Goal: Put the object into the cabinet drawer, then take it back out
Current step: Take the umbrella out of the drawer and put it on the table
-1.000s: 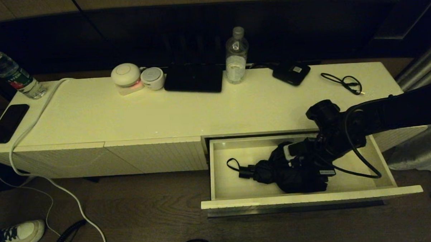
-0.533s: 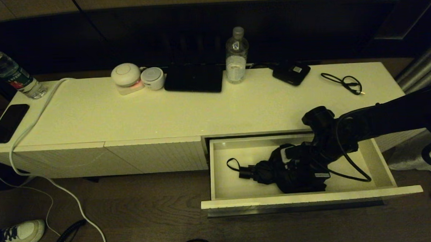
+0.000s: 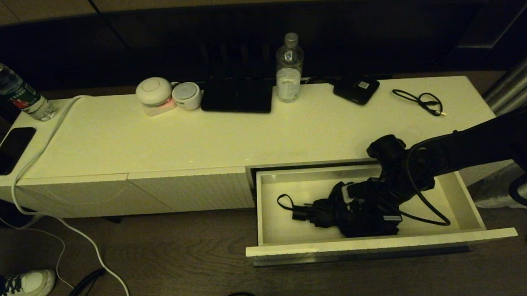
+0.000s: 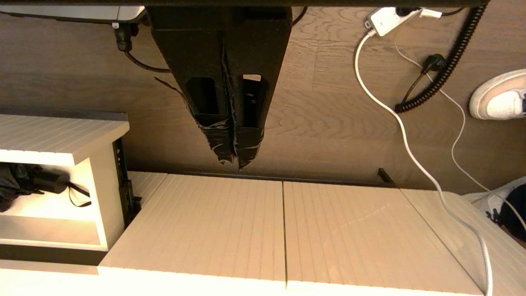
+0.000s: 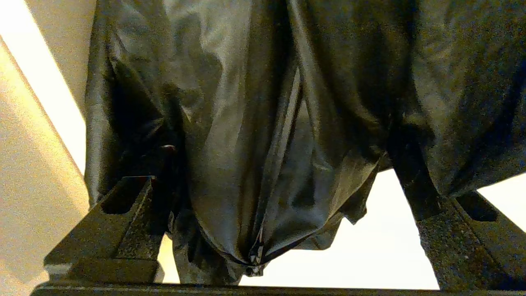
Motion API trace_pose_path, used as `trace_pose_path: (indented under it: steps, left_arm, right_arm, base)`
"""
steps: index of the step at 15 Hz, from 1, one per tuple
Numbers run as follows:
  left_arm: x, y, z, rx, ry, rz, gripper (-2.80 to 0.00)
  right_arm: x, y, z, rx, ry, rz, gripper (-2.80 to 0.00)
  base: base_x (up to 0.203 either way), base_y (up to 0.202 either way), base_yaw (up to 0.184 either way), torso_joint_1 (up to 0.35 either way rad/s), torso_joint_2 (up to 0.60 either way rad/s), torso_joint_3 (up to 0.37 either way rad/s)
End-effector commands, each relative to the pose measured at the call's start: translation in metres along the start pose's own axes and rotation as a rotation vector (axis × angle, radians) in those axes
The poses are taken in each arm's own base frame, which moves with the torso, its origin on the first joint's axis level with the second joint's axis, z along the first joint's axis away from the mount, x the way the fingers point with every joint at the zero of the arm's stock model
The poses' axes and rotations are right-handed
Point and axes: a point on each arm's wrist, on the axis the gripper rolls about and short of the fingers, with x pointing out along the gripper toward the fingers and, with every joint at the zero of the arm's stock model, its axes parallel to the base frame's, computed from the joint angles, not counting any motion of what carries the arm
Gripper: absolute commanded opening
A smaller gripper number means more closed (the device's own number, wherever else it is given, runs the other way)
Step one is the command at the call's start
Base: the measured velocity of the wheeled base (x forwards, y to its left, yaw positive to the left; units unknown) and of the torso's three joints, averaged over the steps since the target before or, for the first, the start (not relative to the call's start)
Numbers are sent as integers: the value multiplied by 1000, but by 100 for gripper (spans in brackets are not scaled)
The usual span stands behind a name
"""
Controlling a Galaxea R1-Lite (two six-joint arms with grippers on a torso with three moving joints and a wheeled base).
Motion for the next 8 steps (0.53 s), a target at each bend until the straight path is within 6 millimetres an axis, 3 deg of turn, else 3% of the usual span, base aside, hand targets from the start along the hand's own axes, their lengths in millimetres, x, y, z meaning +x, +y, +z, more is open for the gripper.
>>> trace_pose_path:
  steps: [1, 3, 4, 8]
  left_arm:
    - [0, 0, 0, -1, -2, 1, -280]
    - [0, 0, 0, -1, -2, 1, -280]
    - [0, 0, 0, -1, -2, 1, -280]
    - [0, 0, 0, -1, -2, 1, -280]
  right_arm:
    - [2, 3, -1, -9, 3, 15, 0]
    - [3, 5, -2, -11, 10, 25, 0]
    - [3, 8, -2, -11, 13, 31, -280]
    - [-4, 6, -2, -14, 9, 18, -280]
  base:
    - [0, 0, 0, 0, 0, 0]
    - [0, 0, 0, 0, 0, 0]
    - [0, 0, 0, 0, 0, 0]
    - [0, 0, 0, 0, 0, 0]
